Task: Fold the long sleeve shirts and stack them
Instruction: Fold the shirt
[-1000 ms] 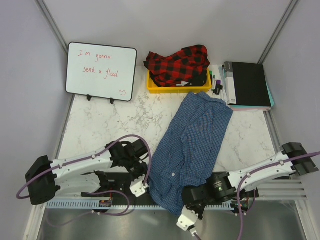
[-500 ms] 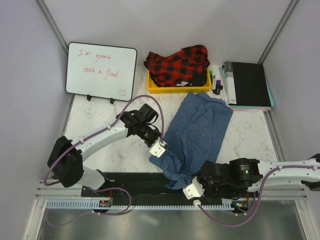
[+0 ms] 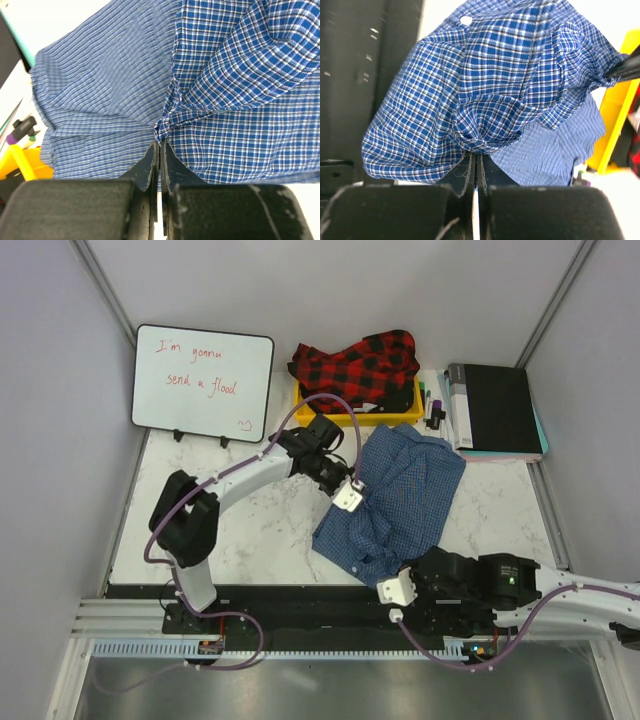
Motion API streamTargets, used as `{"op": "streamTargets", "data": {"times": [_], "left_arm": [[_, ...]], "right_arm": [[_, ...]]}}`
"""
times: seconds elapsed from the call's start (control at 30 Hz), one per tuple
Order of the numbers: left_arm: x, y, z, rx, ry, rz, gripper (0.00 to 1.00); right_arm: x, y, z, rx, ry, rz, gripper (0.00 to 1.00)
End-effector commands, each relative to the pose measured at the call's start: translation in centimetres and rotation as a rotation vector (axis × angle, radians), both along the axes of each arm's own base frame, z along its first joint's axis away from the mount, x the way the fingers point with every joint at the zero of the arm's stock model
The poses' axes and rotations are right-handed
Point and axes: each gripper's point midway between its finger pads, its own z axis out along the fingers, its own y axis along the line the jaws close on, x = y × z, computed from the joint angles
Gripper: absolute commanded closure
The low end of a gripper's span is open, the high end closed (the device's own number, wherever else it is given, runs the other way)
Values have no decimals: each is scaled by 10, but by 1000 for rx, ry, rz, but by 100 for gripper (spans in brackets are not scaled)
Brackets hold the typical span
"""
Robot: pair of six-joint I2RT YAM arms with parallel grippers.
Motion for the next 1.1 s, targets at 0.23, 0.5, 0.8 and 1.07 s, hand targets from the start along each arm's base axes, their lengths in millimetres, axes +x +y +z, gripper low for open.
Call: {"op": "streamTargets", "data": {"times": [0.23, 0.5, 0.8, 1.07], "left_arm": [[43, -11, 13, -41, -62, 48, 98], [54, -11, 13, -48, -79, 52, 98], [68, -14, -5, -24, -78, 67, 98], [86, -15, -33, 14, -78, 109, 98]], "right_arm": [[43, -20, 1, 3, -47, -201, 100], [92, -35, -10, 10, 116, -312, 100], [113, -53, -34, -31, 182, -326, 100], [122, -70, -59, -51, 203, -398, 98]]}}
